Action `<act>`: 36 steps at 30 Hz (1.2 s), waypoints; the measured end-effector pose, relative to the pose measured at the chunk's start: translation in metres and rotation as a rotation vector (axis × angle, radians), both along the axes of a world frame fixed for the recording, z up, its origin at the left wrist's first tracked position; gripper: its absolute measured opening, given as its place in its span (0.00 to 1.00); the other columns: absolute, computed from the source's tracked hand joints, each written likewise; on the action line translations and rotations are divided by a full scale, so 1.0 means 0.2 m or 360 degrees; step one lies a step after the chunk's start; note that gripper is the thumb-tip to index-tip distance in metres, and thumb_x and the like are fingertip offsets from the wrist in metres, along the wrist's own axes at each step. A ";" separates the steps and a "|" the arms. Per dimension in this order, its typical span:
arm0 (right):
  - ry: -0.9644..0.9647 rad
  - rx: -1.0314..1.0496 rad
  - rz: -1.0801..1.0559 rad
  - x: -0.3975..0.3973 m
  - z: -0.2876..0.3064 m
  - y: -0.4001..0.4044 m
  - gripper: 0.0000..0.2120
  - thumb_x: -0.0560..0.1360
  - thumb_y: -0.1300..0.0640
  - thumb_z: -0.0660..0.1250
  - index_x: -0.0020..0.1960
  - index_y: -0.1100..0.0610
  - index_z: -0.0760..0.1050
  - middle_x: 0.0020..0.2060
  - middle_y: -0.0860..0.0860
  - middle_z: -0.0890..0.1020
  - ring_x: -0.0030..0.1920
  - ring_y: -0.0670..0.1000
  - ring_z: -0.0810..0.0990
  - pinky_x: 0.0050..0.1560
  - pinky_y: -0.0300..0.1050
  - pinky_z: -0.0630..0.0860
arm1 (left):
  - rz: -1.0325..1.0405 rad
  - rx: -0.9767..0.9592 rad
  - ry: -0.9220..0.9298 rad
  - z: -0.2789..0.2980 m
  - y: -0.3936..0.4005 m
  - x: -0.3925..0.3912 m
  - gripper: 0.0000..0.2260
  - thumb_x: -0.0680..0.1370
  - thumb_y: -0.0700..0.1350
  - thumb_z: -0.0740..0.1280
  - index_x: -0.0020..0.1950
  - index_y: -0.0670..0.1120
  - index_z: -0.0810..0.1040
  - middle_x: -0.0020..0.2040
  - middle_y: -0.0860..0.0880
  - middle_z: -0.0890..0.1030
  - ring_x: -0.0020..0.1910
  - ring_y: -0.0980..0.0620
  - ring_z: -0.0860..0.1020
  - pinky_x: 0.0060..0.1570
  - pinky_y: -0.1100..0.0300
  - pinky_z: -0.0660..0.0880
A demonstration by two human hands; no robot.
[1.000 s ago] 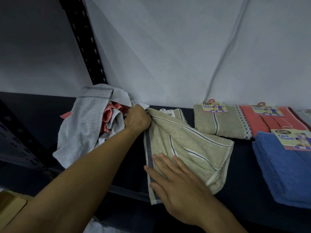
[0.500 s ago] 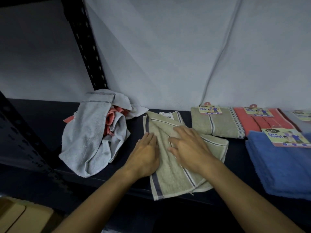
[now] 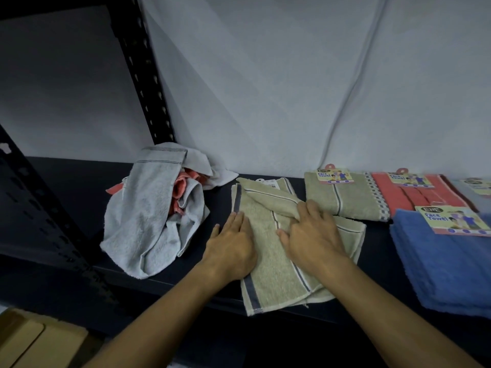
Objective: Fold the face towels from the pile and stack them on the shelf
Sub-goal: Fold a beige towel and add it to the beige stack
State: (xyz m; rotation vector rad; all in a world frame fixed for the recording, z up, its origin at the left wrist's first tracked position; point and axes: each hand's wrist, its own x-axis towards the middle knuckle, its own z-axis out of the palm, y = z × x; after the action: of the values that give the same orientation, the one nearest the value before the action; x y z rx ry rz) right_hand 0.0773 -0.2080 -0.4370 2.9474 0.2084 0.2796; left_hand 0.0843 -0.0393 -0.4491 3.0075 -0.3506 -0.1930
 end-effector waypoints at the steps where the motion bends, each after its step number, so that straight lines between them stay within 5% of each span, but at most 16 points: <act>1: -0.0041 -0.0009 0.0077 0.01 0.01 0.01 0.23 0.81 0.46 0.51 0.60 0.59 0.78 0.70 0.59 0.65 0.72 0.59 0.59 0.68 0.58 0.61 | -0.0001 -0.0016 -0.0004 0.01 0.00 0.01 0.27 0.84 0.47 0.50 0.81 0.41 0.47 0.81 0.46 0.46 0.80 0.49 0.43 0.78 0.45 0.46; 4: -0.0237 0.0017 0.0526 0.08 0.01 0.02 0.12 0.74 0.58 0.62 0.53 0.60 0.79 0.65 0.61 0.71 0.69 0.61 0.64 0.69 0.57 0.63 | -0.0039 -0.0069 -0.0077 0.03 0.01 0.06 0.26 0.83 0.47 0.52 0.80 0.41 0.52 0.81 0.45 0.51 0.80 0.47 0.46 0.77 0.44 0.48; 7: 0.0084 0.0227 0.0816 0.13 -0.01 0.02 0.19 0.82 0.55 0.54 0.70 0.58 0.69 0.72 0.54 0.67 0.74 0.55 0.60 0.75 0.52 0.54 | -0.0102 -0.0015 -0.0011 0.03 0.02 0.11 0.27 0.84 0.48 0.50 0.81 0.41 0.47 0.81 0.45 0.47 0.80 0.48 0.43 0.78 0.45 0.44; 11: 0.0509 -0.0068 0.0613 0.18 -0.01 -0.05 0.28 0.82 0.42 0.38 0.79 0.51 0.42 0.78 0.46 0.43 0.76 0.44 0.36 0.74 0.53 0.32 | -0.0129 0.0042 0.0058 0.00 0.05 0.12 0.27 0.85 0.51 0.45 0.81 0.43 0.43 0.81 0.48 0.42 0.79 0.52 0.39 0.77 0.45 0.43; 18: 0.0581 -0.0183 0.0448 0.18 0.00 -0.09 0.31 0.80 0.38 0.34 0.78 0.51 0.36 0.77 0.44 0.36 0.74 0.44 0.30 0.74 0.57 0.32 | -0.0120 0.0084 0.0069 0.00 0.05 0.11 0.26 0.85 0.51 0.44 0.81 0.44 0.41 0.81 0.49 0.41 0.79 0.52 0.39 0.77 0.44 0.43; 22: 0.0448 -0.0120 0.0493 0.17 -0.01 -0.08 0.29 0.82 0.41 0.37 0.79 0.52 0.42 0.78 0.46 0.42 0.76 0.45 0.35 0.75 0.54 0.33 | -0.0112 0.0056 0.0030 -0.01 0.05 0.12 0.26 0.85 0.52 0.43 0.81 0.45 0.43 0.81 0.49 0.42 0.79 0.52 0.40 0.77 0.45 0.44; 27: -0.0039 0.0605 0.0712 0.07 0.02 -0.17 0.18 0.82 0.51 0.56 0.69 0.54 0.73 0.72 0.51 0.70 0.73 0.52 0.63 0.73 0.46 0.52 | -0.0124 -0.0087 -0.0185 -0.04 0.04 0.12 0.25 0.85 0.52 0.46 0.80 0.44 0.54 0.81 0.46 0.54 0.80 0.48 0.50 0.77 0.46 0.53; 31: -0.0528 0.0991 -0.0023 -0.07 0.03 -0.34 0.11 0.78 0.55 0.64 0.57 0.57 0.80 0.56 0.54 0.80 0.58 0.58 0.75 0.55 0.50 0.73 | -0.0201 -0.0433 -0.0697 -0.03 0.05 0.04 0.22 0.83 0.53 0.52 0.70 0.42 0.72 0.71 0.43 0.73 0.72 0.45 0.68 0.70 0.52 0.65; 36: -0.0100 0.1047 -0.0744 -0.11 0.02 -0.45 0.15 0.77 0.49 0.63 0.58 0.58 0.78 0.55 0.58 0.80 0.55 0.60 0.78 0.49 0.49 0.75 | -0.0360 -0.0778 -0.0798 -0.01 0.09 -0.22 0.18 0.80 0.54 0.60 0.64 0.46 0.80 0.67 0.52 0.76 0.70 0.56 0.69 0.63 0.61 0.69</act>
State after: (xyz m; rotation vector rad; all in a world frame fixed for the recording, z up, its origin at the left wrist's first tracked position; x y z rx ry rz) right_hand 0.0561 -0.2980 -0.4336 3.4738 -0.7067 0.4357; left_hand 0.0394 -0.0215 -0.4510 2.4853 -0.6678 0.5579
